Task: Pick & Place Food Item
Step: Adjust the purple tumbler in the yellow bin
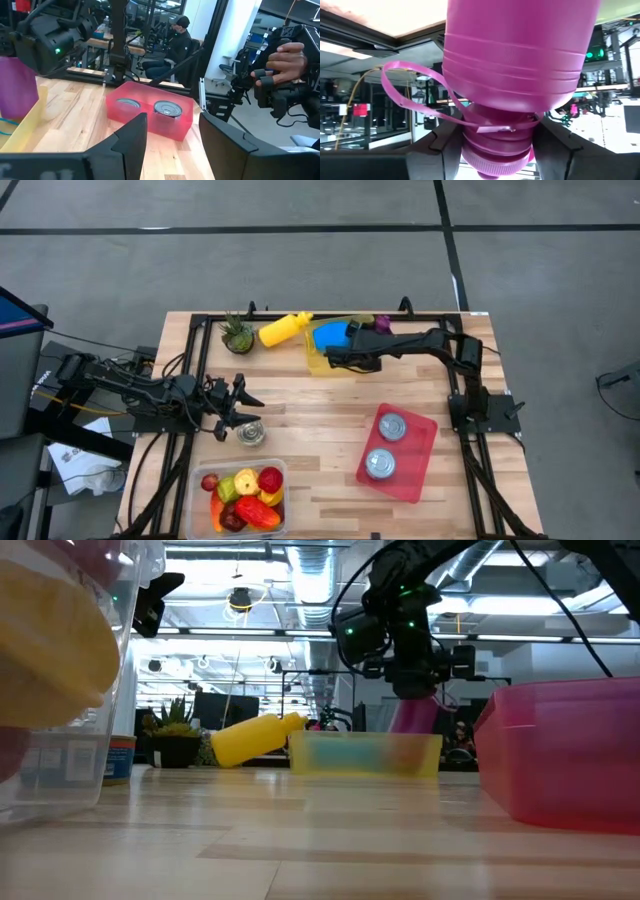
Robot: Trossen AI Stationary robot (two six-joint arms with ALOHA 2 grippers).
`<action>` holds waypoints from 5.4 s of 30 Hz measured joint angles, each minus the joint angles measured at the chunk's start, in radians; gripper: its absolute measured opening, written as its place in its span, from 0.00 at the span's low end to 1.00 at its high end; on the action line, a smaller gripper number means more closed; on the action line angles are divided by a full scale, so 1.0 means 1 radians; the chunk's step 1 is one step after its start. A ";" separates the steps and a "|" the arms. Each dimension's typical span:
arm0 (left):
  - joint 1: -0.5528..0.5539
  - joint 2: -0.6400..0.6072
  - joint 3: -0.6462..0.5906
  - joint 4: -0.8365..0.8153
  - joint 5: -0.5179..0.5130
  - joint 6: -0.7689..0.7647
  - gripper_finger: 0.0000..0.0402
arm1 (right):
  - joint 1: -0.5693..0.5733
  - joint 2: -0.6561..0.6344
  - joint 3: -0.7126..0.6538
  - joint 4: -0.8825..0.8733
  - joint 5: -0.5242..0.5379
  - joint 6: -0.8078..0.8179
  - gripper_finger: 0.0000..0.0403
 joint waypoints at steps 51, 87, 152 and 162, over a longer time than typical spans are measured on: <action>0.000 0.064 0.000 0.020 -0.035 0.045 0.43 | 0.208 0.002 0.098 0.081 -0.077 -0.020 0.52; 0.000 0.064 0.000 0.006 -0.040 0.048 0.43 | 0.211 -0.002 0.100 -0.100 -0.278 0.151 0.64; 0.000 0.064 0.000 -0.001 -0.029 0.044 0.43 | 0.273 -0.003 0.391 -0.204 -0.018 0.470 0.65; 0.000 0.064 0.000 0.004 -0.006 0.037 0.43 | 0.239 -0.005 0.436 -0.085 -0.539 1.002 0.65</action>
